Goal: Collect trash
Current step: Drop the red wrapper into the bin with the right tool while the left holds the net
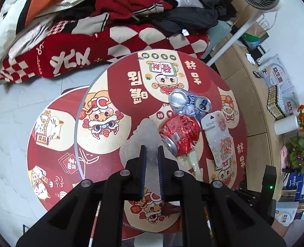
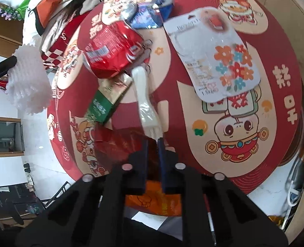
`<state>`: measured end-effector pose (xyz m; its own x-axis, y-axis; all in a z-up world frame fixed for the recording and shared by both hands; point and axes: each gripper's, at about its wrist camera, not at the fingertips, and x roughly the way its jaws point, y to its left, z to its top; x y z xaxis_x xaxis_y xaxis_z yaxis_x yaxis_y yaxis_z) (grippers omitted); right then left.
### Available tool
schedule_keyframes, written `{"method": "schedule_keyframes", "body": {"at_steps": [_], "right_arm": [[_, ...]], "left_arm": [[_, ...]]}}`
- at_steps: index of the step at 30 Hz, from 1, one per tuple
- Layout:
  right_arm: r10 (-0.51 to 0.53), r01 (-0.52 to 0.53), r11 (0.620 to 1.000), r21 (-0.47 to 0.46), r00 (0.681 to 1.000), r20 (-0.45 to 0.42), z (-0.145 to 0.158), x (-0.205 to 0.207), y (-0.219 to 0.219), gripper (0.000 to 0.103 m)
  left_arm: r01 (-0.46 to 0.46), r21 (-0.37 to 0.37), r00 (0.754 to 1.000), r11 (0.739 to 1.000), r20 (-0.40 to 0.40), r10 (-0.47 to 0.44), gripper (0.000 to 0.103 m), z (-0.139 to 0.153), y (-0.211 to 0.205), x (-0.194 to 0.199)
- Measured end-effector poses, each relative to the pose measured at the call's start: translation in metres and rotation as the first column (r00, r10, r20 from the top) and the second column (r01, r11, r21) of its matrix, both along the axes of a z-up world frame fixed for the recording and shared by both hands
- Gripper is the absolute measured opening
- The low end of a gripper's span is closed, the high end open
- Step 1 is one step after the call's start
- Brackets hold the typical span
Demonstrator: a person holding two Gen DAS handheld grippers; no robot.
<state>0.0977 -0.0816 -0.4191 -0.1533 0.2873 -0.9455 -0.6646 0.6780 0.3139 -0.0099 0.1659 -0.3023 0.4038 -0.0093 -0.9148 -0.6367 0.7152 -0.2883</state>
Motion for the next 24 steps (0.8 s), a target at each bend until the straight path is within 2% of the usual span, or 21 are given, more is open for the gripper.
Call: {"method": "schedule_keyframes", "body": {"at_steps": [15,24], "right_arm": [[-0.109,0.084,0.984,0.156,0.981,0.159,0.093,0.037,-0.005,0.005],[-0.274,0.217,0.95,0.226,0.925,0.263,0.159,0.07,-0.052,0.005]], "left_arm": [[0.034,0.057,0.997,0.998,0.068,-0.038,0.011,0.048,-0.006,0.012],[0.11,0.077,0.985,0.991,0.122,-0.119,0.011,0.079,-0.028,0.046]]}}
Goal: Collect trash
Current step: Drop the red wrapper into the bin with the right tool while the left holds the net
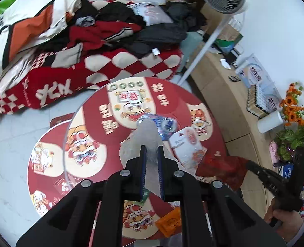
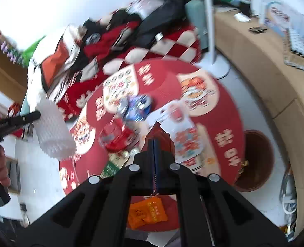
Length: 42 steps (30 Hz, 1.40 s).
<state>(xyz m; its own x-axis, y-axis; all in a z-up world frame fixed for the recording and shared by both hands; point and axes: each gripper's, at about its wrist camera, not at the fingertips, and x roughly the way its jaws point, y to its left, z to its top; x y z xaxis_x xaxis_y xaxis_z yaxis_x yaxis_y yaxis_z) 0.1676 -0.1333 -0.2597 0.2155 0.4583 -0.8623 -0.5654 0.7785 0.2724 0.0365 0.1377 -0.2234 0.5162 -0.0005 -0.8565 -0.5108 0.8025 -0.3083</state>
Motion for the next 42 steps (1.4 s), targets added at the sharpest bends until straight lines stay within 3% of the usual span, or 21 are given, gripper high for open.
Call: {"method": "schedule_keyframes", "body": {"at_steps": [8,18,27,39,40,42], "right_arm": [[-0.202,0.204,0.979,-0.01,0.974,0.099,0.046,0.041,-0.085,0.005],[-0.384,0.395,0.918,-0.047,0.91,0.155,0.065,0.082,-0.191,0.005],[-0.448,0.461,0.886,-0.055,0.88,0.155,0.069,0.101,-0.228,0.005],[-0.449,0.459,0.888,-0.037,0.881,0.146,0.077,0.112,-0.236,0.006],[-0.449,0.458,0.888,-0.035,0.881,0.147,0.077,0.11,-0.237,0.008],[-0.45,0.459,0.888,-0.026,0.879,0.158,0.08,0.109,-0.238,0.027]], "left_arm": [[0.093,0.01,0.994,0.996,0.053,-0.093,0.011,0.027,-0.034,0.048],[0.203,0.045,0.974,0.978,0.095,-0.207,0.011,0.053,-0.088,0.103],[0.254,0.068,0.959,0.965,0.115,-0.26,0.011,0.075,-0.119,0.137],[0.299,0.082,0.944,0.951,0.119,-0.307,0.011,0.085,-0.146,0.157],[0.305,0.083,0.942,0.949,0.12,-0.313,0.011,0.086,-0.149,0.158],[0.319,0.086,0.937,0.944,0.122,-0.328,0.011,0.087,-0.154,0.16]]}}
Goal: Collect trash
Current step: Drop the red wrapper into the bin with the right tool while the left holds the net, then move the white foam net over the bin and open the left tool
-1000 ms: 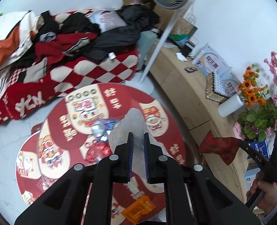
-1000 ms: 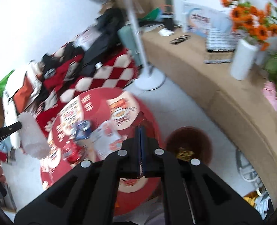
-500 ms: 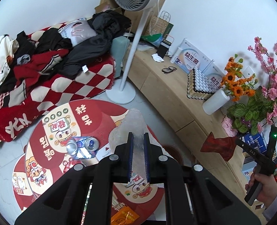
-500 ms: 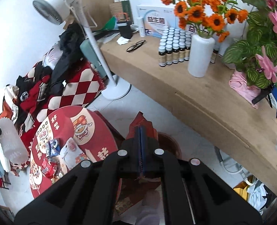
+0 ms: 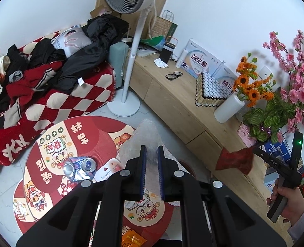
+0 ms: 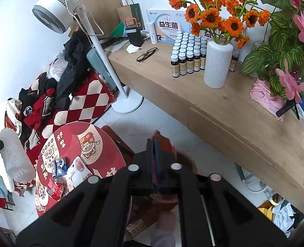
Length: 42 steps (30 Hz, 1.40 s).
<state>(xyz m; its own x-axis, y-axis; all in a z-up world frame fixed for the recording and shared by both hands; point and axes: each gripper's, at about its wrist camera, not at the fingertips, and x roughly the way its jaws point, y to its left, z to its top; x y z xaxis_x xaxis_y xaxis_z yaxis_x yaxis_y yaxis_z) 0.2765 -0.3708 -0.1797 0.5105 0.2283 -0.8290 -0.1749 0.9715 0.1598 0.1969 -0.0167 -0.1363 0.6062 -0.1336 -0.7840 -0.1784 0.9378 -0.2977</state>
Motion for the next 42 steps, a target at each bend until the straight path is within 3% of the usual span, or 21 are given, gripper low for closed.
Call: {"method": "schedule_keyframes", "body": {"at_steps": [5,8,11,14,15,26,42], "right_arm": [[0.022,-0.021,1.0,-0.018,0.999,0.032,0.008,-0.003,0.001,0.029],[0.024,-0.023,1.0,-0.017,0.998,0.059,0.017,-0.005,0.0,0.041],[0.029,-0.025,0.999,-0.042,0.994,0.106,0.031,-0.01,0.002,0.074],[0.039,-0.028,0.997,-0.069,0.988,0.151,0.045,-0.016,0.002,0.095],[0.034,-0.02,0.996,-0.084,0.985,0.168,0.05,-0.019,0.002,0.097],[-0.052,0.064,0.996,-0.061,0.982,0.181,0.073,-0.042,-0.024,0.097],[-0.167,0.18,0.982,-0.062,0.971,0.171,0.075,-0.068,-0.088,0.097]], "left_arm": [[0.032,0.004,0.999,0.999,0.008,-0.032,0.011,0.004,-0.012,0.004],[0.05,0.008,0.999,0.999,0.014,-0.05,0.011,0.006,-0.019,0.006],[0.064,0.006,0.998,0.998,0.017,-0.064,0.011,0.007,-0.025,0.008],[0.084,0.005,0.996,0.996,0.023,-0.084,0.011,0.009,-0.031,0.011],[0.091,0.005,0.995,0.996,0.025,-0.091,0.011,0.01,-0.033,0.013],[0.217,0.022,0.975,0.976,0.04,-0.217,0.011,0.018,-0.076,0.039],[0.408,0.041,0.913,0.912,0.006,-0.409,0.011,-0.001,-0.171,0.079]]}}
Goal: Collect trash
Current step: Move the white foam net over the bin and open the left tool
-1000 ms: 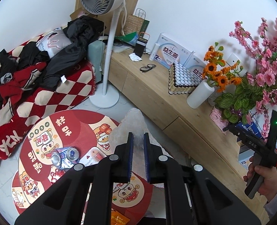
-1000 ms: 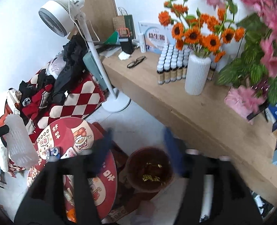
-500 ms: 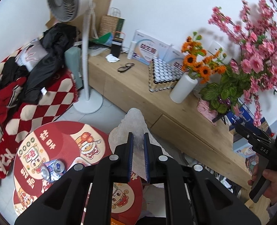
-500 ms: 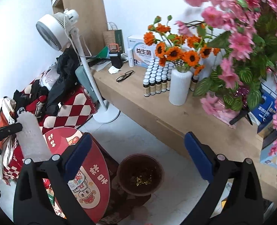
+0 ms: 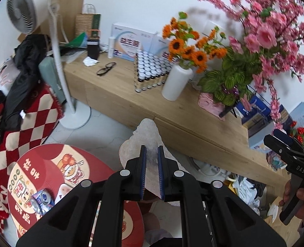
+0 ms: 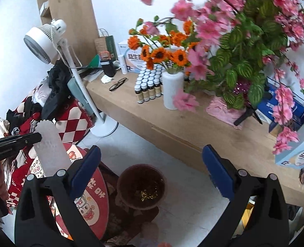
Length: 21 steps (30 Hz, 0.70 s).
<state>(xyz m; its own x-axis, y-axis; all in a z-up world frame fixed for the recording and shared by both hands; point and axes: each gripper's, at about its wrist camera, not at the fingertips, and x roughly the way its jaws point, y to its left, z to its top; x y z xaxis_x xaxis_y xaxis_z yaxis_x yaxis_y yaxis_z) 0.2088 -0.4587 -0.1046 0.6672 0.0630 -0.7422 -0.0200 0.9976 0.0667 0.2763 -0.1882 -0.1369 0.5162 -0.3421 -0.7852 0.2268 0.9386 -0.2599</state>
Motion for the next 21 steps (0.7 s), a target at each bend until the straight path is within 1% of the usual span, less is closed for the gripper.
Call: {"method": "schedule_keyframes", "body": {"at_steps": [6,9,10,11,12,13,17,18,20,21], "right_arm": [[-0.008,0.008,1.0,-0.021,1.0,-0.006,-0.003,-0.002,-0.012,0.097],[-0.007,0.007,1.0,-0.029,1.0,-0.005,-0.003,-0.002,-0.015,0.097],[-0.006,0.006,1.0,-0.031,1.0,-0.005,-0.003,-0.001,-0.016,0.097],[-0.006,0.006,1.0,-0.031,1.0,-0.006,-0.003,-0.001,-0.016,0.097],[-0.006,0.006,1.0,-0.03,1.0,-0.006,-0.003,-0.001,-0.016,0.097],[-0.006,0.006,1.0,-0.029,1.0,-0.005,-0.003,-0.001,-0.016,0.097],[0.002,-0.002,1.0,-0.028,1.0,-0.005,-0.002,0.0,-0.015,0.097],[0.007,-0.007,1.0,-0.029,1.0,-0.005,-0.002,0.0,-0.014,0.097],[0.013,-0.013,1.0,-0.027,1.0,-0.005,-0.002,0.001,-0.011,0.097],[0.019,-0.019,0.999,-0.026,1.0,-0.005,-0.002,0.001,-0.009,0.097]], "left_arm": [[0.062,0.006,0.998,0.998,-0.011,-0.061,0.011,-0.007,-0.032,0.017],[0.091,-0.001,0.996,0.996,-0.02,-0.091,0.017,-0.01,-0.046,0.026],[0.103,-0.01,0.994,0.995,-0.022,-0.103,0.026,-0.011,-0.049,0.028],[0.109,-0.013,0.994,0.994,-0.022,-0.109,0.038,-0.011,-0.052,0.029],[0.113,-0.015,0.993,0.993,-0.019,-0.114,0.045,-0.011,-0.055,0.03],[0.115,-0.014,0.993,0.993,-0.014,-0.115,0.054,-0.01,-0.056,0.03],[0.092,-0.005,0.996,0.996,0.009,-0.092,0.072,-0.005,-0.05,0.03],[0.08,-0.007,0.997,0.997,0.012,-0.08,0.073,-0.004,-0.046,0.029],[0.041,-0.001,0.999,0.999,0.02,-0.041,0.082,-0.002,-0.035,0.028],[0.023,0.004,0.999,1.0,0.024,-0.023,0.083,-0.001,-0.029,0.026]]}}
